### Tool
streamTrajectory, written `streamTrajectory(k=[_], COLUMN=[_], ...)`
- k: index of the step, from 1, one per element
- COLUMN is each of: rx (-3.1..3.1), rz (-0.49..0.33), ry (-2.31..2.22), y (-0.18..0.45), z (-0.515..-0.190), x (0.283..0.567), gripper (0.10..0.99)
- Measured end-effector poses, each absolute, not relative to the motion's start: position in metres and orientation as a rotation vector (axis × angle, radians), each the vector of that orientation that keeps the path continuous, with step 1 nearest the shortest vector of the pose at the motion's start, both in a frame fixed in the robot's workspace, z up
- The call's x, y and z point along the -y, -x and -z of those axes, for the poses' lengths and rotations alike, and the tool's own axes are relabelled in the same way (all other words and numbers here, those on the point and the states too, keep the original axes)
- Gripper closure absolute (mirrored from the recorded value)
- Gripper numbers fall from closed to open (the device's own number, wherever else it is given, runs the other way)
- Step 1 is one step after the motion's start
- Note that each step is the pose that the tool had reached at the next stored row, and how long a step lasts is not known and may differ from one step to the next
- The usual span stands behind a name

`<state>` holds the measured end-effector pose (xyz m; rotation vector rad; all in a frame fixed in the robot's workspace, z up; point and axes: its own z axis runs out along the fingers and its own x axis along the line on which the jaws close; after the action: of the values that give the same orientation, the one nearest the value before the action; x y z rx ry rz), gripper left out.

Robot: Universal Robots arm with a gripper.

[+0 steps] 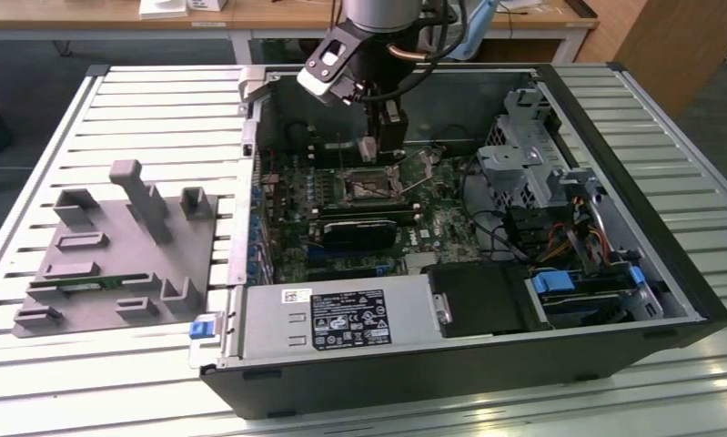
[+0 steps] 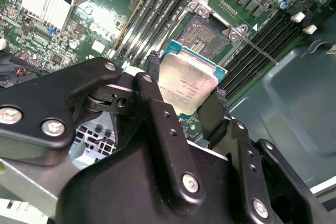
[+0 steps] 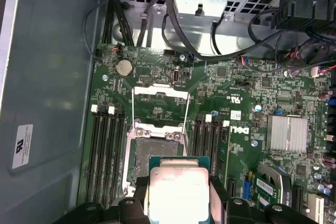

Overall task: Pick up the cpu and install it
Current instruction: 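Place the cpu into insertion slot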

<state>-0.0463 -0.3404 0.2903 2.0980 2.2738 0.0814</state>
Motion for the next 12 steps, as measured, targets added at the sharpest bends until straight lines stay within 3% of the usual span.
streamTrajectory(k=[12], rx=[-2.263], rz=[-0.079], ry=[-2.108], y=[0.046], z=[-0.277], x=[0.330], gripper=[0.545])
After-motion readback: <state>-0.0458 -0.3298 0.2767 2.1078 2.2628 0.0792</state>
